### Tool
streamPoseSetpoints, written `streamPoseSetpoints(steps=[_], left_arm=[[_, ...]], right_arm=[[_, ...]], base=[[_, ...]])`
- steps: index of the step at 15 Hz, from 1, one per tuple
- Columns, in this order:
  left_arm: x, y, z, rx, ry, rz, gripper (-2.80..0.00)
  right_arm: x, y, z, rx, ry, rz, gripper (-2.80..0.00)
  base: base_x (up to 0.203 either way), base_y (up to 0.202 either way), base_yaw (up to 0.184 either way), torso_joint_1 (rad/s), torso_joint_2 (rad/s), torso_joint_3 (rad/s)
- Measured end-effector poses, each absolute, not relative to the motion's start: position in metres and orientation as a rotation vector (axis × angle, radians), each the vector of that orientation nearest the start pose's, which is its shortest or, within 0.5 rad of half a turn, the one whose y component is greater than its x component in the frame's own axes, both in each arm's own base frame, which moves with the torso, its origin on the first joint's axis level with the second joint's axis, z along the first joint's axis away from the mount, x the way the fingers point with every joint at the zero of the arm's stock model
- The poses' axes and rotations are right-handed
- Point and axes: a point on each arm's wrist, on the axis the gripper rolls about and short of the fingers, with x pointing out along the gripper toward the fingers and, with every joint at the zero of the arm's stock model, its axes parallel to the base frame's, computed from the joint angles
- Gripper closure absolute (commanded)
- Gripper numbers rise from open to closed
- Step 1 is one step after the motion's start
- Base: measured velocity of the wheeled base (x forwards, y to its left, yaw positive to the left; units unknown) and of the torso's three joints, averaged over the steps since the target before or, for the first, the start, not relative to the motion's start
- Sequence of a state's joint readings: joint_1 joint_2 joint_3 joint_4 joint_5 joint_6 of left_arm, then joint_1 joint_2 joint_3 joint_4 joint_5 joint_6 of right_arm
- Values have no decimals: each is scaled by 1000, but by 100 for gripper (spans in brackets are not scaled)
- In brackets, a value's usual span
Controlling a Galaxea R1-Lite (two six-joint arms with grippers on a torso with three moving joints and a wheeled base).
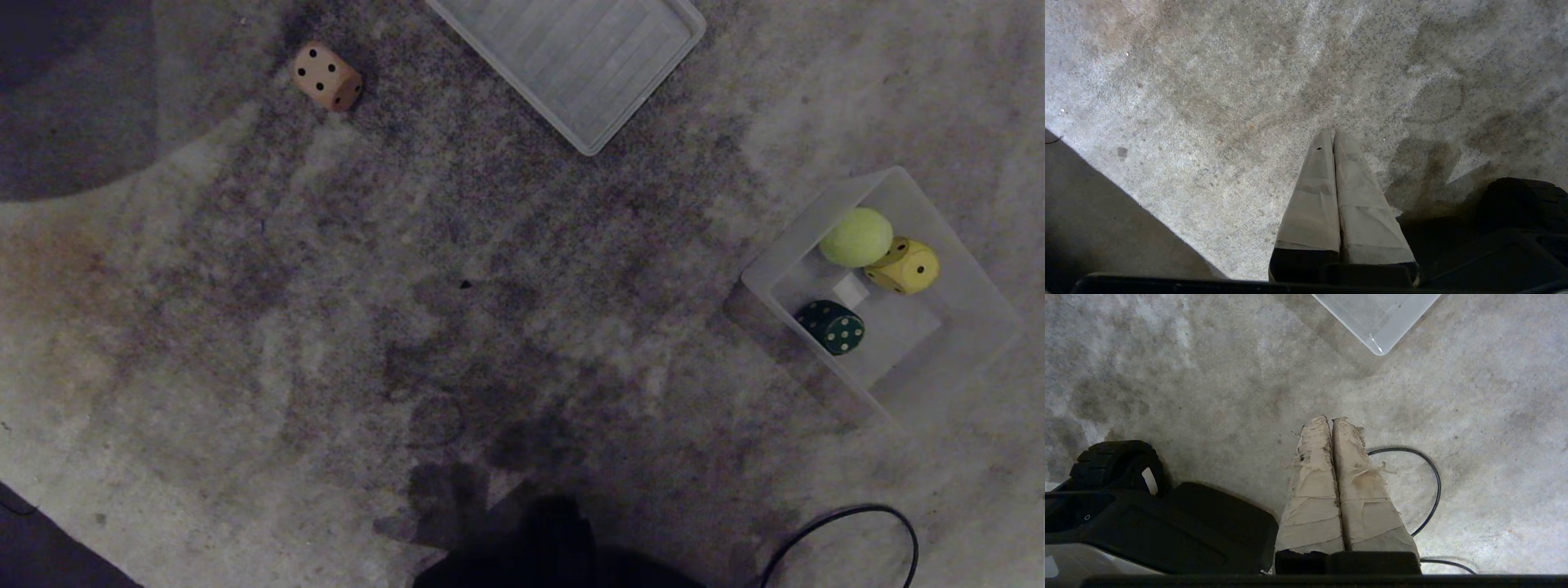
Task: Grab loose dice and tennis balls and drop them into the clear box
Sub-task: Pick up toys out of the box
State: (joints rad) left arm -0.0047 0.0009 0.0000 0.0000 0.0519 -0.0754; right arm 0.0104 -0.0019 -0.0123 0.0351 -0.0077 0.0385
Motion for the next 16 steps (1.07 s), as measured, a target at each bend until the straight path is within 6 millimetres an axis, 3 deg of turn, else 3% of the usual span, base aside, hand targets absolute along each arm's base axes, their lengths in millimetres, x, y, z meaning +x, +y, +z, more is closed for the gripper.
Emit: streamPoseSetpoints(steps=[5, 16], left_arm=[[-23, 1, 76, -74, -2, 47, 0], [-23, 1, 75, -74, -1, 48, 0]], right_arm=[[-24, 0, 76, 38, 20, 3, 0], [-24, 0, 75, 39, 20, 3, 0]], base=[[1, -2, 38, 1, 2, 0], [0, -8, 165, 3, 3, 3]])
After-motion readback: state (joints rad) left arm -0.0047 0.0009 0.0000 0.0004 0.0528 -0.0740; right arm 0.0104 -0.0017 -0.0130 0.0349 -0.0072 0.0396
